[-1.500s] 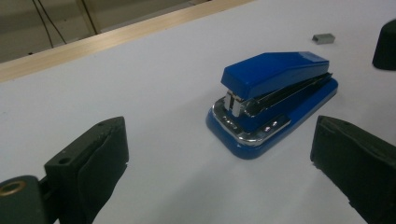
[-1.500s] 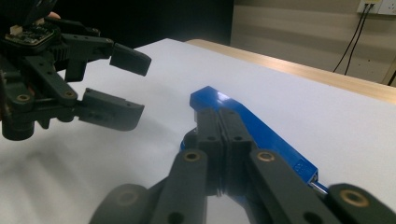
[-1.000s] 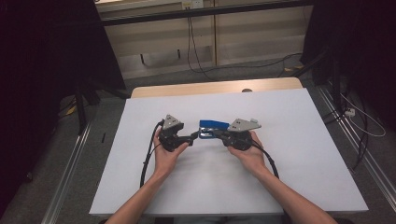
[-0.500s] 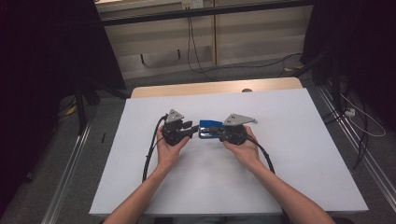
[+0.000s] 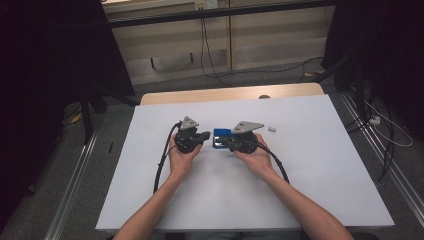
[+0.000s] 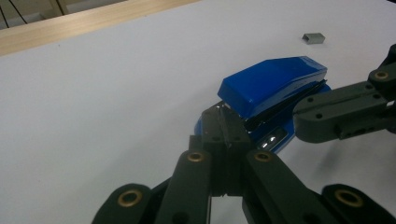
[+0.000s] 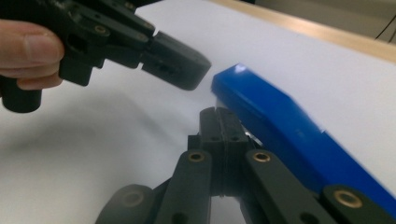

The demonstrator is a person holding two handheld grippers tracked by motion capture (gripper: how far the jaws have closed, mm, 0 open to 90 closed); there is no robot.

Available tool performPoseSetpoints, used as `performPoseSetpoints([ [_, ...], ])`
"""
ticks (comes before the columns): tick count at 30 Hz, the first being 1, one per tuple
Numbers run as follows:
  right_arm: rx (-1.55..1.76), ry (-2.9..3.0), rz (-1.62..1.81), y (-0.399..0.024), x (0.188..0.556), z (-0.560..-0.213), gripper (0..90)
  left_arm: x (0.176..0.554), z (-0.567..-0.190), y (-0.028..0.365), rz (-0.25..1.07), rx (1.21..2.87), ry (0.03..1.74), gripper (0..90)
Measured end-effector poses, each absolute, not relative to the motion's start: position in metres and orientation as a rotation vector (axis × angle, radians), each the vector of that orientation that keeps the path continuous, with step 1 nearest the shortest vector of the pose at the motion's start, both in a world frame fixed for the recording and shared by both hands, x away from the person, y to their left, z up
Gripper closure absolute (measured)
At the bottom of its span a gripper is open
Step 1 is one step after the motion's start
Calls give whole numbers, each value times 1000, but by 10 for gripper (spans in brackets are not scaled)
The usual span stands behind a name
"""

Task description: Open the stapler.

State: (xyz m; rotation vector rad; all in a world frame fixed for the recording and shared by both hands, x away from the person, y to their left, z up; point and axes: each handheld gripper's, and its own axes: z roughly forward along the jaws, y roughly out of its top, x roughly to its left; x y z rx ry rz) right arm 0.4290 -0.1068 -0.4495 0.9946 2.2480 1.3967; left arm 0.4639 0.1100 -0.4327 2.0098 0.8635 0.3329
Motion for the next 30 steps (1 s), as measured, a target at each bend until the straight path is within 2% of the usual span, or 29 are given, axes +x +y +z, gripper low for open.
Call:
performPoseSetpoints([
  [19,1026,2305,1280,-100,444,-458,900,468,-437,112,317,2039,888,900],
  [25,1015,2322,1253,-98,445,-456,900,475,-439,103,365,2084,863,900],
  [30,1023,2315,1266,-99,445,-457,900,475,-438,102,354,2074,855,900],
])
